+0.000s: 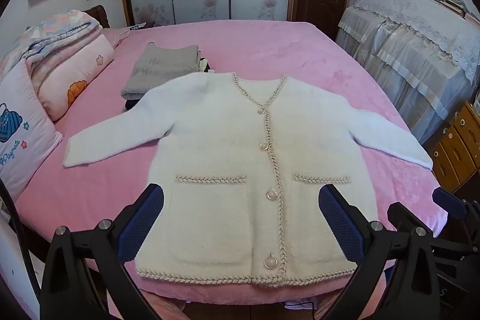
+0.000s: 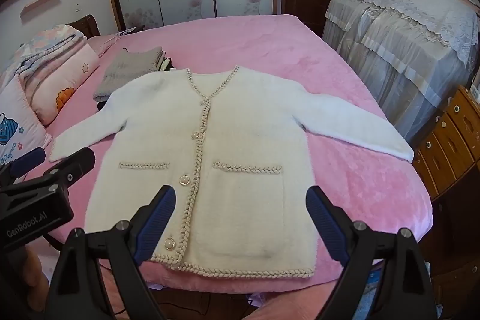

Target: Fold large clothes

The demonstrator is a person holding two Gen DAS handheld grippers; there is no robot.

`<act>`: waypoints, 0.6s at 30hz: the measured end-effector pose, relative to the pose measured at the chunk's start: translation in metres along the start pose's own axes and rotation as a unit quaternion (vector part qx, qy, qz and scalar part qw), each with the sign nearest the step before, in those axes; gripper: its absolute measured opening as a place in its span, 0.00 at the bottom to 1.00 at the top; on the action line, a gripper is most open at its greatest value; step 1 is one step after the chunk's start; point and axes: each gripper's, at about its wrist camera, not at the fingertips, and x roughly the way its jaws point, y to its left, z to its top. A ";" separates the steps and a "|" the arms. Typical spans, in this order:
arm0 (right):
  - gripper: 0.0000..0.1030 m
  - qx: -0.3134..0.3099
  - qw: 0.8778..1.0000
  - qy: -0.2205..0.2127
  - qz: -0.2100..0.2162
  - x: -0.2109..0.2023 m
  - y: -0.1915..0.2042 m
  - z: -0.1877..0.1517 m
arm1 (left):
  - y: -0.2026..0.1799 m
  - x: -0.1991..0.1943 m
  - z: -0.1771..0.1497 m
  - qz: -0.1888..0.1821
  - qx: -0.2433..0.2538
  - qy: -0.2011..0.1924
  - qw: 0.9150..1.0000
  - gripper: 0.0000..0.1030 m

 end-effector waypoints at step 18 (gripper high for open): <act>0.87 -0.007 1.000 0.015 0.005 0.009 0.002 -0.001 | 0.000 0.004 -0.003 0.001 -0.006 0.012 1.000 0.99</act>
